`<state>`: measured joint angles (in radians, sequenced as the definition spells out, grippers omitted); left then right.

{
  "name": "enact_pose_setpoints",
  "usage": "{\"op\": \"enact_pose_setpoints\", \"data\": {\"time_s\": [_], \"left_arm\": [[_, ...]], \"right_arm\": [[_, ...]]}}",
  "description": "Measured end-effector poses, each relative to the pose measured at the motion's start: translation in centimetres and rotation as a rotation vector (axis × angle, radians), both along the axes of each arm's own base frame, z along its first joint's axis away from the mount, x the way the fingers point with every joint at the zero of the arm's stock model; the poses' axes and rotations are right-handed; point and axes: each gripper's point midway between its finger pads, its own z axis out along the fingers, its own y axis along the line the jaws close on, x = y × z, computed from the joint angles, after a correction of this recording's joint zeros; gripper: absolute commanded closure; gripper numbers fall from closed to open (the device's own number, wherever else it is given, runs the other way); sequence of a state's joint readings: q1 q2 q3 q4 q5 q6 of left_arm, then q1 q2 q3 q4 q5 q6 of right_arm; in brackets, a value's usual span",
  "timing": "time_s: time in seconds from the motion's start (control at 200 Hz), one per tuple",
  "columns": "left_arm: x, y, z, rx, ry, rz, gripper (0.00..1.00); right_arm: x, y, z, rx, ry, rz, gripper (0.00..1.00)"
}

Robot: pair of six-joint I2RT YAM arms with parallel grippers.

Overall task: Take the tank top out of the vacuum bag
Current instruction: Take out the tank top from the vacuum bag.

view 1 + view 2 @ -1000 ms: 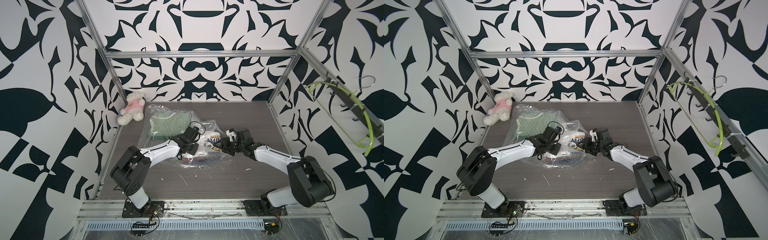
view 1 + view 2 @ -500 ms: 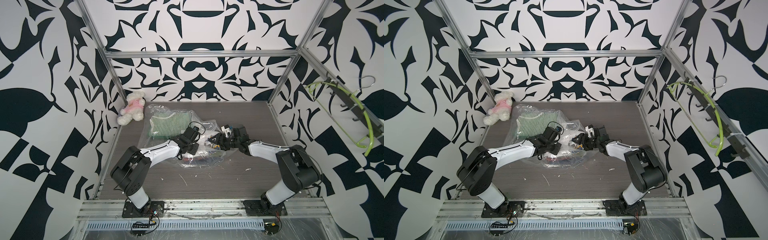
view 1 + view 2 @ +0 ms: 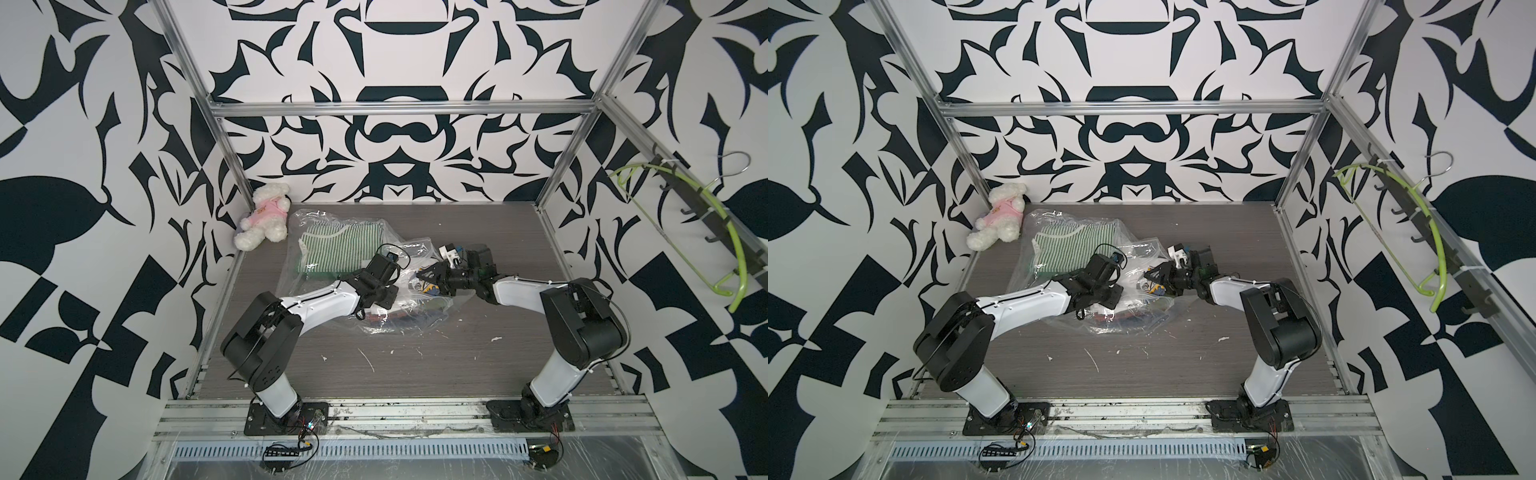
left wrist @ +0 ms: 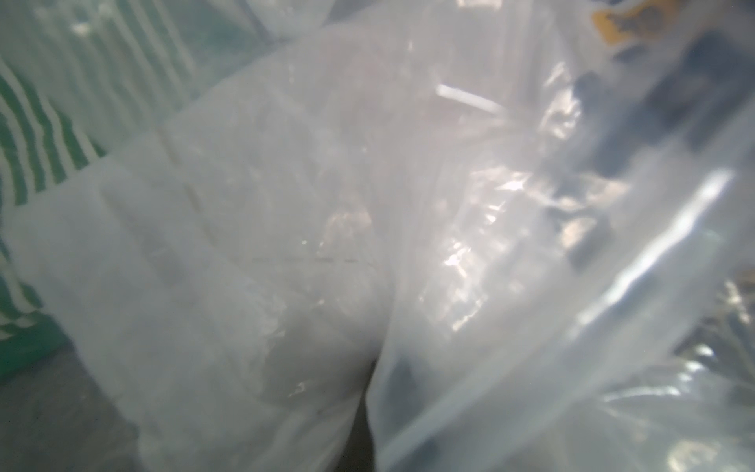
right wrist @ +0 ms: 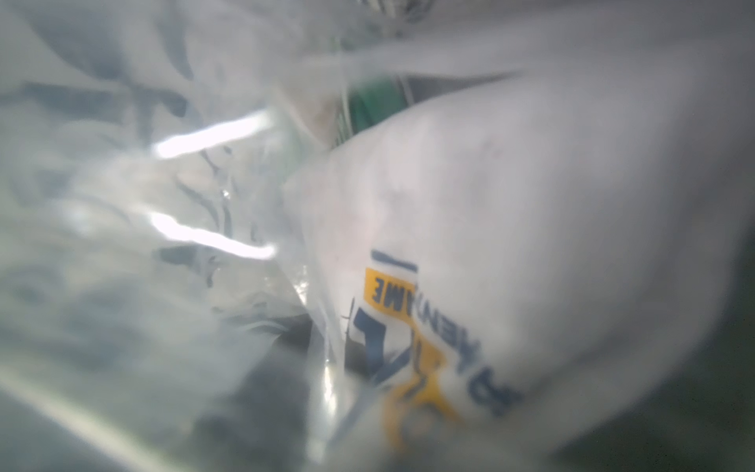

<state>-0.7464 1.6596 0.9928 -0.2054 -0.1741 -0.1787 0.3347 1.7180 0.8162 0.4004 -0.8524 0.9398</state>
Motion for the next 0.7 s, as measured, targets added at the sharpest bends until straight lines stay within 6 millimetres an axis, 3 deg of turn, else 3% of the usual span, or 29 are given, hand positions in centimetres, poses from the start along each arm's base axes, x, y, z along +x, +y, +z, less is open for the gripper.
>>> {"op": "enact_pose_setpoints", "data": {"time_s": [0.07,0.135,0.18,0.4,0.7], "left_arm": [[0.0,0.0,0.0,0.0,0.0,0.0,1.0],[0.0,0.0,0.0,0.0,0.0,0.0,1.0],[0.0,0.0,0.0,-0.001,0.0,0.003,1.0],[0.3,0.5,0.2,-0.004,-0.007,0.068,1.0],[0.8,2.0,0.6,0.021,-0.039,0.196,1.0]], "right_arm": [[-0.1,0.0,0.0,-0.006,-0.011,0.013,0.63],[0.0,-0.2,-0.6,-0.049,-0.003,0.013,0.82],[0.1,-0.4,-0.9,-0.083,-0.007,0.013,1.0],[-0.1,-2.2,-1.5,-0.248,-0.028,-0.017,1.0],[-1.1,-4.7,2.6,-0.422,-0.199,-0.076,1.0]]}}
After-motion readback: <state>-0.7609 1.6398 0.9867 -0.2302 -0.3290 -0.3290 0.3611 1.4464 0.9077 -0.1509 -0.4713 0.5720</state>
